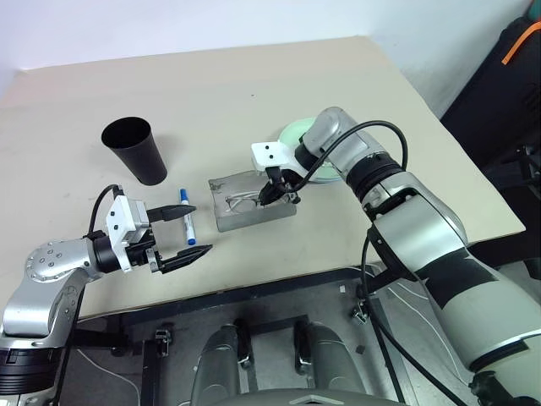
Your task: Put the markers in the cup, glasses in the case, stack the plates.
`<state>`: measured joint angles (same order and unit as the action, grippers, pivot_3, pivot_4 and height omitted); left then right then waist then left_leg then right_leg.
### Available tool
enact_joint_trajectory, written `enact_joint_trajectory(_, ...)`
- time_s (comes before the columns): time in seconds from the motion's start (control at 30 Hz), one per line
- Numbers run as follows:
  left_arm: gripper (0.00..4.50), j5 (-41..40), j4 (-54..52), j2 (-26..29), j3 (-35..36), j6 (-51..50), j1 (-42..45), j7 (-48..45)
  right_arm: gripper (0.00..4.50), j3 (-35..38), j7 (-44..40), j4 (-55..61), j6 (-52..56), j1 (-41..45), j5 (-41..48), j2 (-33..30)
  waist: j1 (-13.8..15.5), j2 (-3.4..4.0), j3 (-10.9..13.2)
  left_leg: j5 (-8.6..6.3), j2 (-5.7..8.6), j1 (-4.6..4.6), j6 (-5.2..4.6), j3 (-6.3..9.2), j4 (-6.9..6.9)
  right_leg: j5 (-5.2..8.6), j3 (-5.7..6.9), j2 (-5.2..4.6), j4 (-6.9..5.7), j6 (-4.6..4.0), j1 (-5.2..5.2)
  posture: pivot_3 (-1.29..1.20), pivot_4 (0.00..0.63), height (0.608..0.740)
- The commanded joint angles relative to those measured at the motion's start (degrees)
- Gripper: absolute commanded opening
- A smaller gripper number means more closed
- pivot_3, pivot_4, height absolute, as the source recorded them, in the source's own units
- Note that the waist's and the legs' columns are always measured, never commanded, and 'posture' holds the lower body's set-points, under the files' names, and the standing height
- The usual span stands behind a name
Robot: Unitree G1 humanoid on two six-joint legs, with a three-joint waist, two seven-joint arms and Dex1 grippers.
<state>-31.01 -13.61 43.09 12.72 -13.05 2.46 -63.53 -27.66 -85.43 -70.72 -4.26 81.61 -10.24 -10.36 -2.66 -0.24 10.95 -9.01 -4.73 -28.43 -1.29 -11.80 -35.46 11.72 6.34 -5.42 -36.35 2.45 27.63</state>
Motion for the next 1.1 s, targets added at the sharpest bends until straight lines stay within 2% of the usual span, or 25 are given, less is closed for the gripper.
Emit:
enact_joint_trajectory(0.03, 4.50, -1.0, -1.8, 0.6, 1.7, 0.3, 0.0, 0.2, 0.02, 1.5, -0.1, -0.8, -0.5, 2.0, -1.2, 1.2, 0.0, -0.01, 0.0, 0.04, -0.01, 0.03, 0.06, -0.14, 0.12, -0.01, -0.01, -0.04, 0.00, -0.02, 0.04, 0.00, 0.150, 0.715)
enact_joint_trajectory(0.1, 4.50, -1.0, -1.9, 0.7, 1.7, 0.3, 0.0, 0.2, 0.02, 1.8, -0.8, -1.1, 0.0, 2.1, -1.5, 1.7, 0.0, -0.02, 0.0, 0.09, -0.03, 0.04, 0.14, -0.26, 0.21, -0.05, -0.05, -0.20, 0.00, -0.09, 0.42, 0.00, 0.150, 0.715)
enact_joint_trajectory(0.4, 4.50, -1.0, -2.3, 0.6, 1.7, 0.4, -0.6, 0.6, 0.02, 2.5, -0.8, -1.7, 0.1, 1.9, -3.8, 2.5, -0.2, -0.03, 0.0, 0.10, -0.04, 0.05, 0.16, -0.19, 0.15, -0.13, -0.07, -0.16, -0.01, -0.17, 0.40, 0.00, 0.150, 0.715)
enact_joint_trajectory(0.43, 4.50, -1.0, -2.4, 0.6, 1.7, 0.4, -0.6, 0.6, 0.55, 2.8, -0.6, -1.8, 0.1, 2.0, -3.8, 2.5, -0.2, -0.02, 0.0, 0.11, -0.04, 0.05, 0.17, -0.19, 0.15, -0.13, -0.07, -0.16, -0.02, -0.17, 0.40, 0.00, 0.150, 0.715)
enact_joint_trajectory(0.57, 4.50, -0.9, -2.3, 0.6, 1.6, 0.5, -0.6, 0.7, 1.72, 3.9, 0.5, -2.0, 0.3, 2.6, -4.0, 2.7, -0.2, -0.03, 0.0, 0.13, -0.04, 0.04, 0.21, -0.20, 0.13, -0.13, -0.07, -0.16, -0.04, -0.16, 0.41, 0.00, 0.150, 0.715)
enact_joint_trajectory(0.73, 4.50, -0.7, -1.8, 0.6, 1.2, 0.7, -0.4, 0.4, 3.44, 5.8, 1.9, -2.3, 1.6, 4.0, -3.7, 3.0, -0.3, -0.03, 0.0, 0.30, -0.04, 0.04, 0.48, -0.18, 0.10, -0.13, -0.07, -0.16, -0.05, -0.16, 0.41, 0.00, 0.150, 0.715)
enact_joint_trajectory(1.1, 4.50, -0.5, -0.7, 0.7, 1.5, 0.8, 0.3, 0.2, 3.44, 13.2, 2.9, -2.5, 7.2, 8.4, 0.0, 0.8, -1.0, -0.03, 0.0, 0.30, -0.05, 0.04, 0.48, -0.16, 0.07, -0.15, -0.07, -0.16, -0.12, -0.19, 0.36, 0.00, 0.150, 0.715)
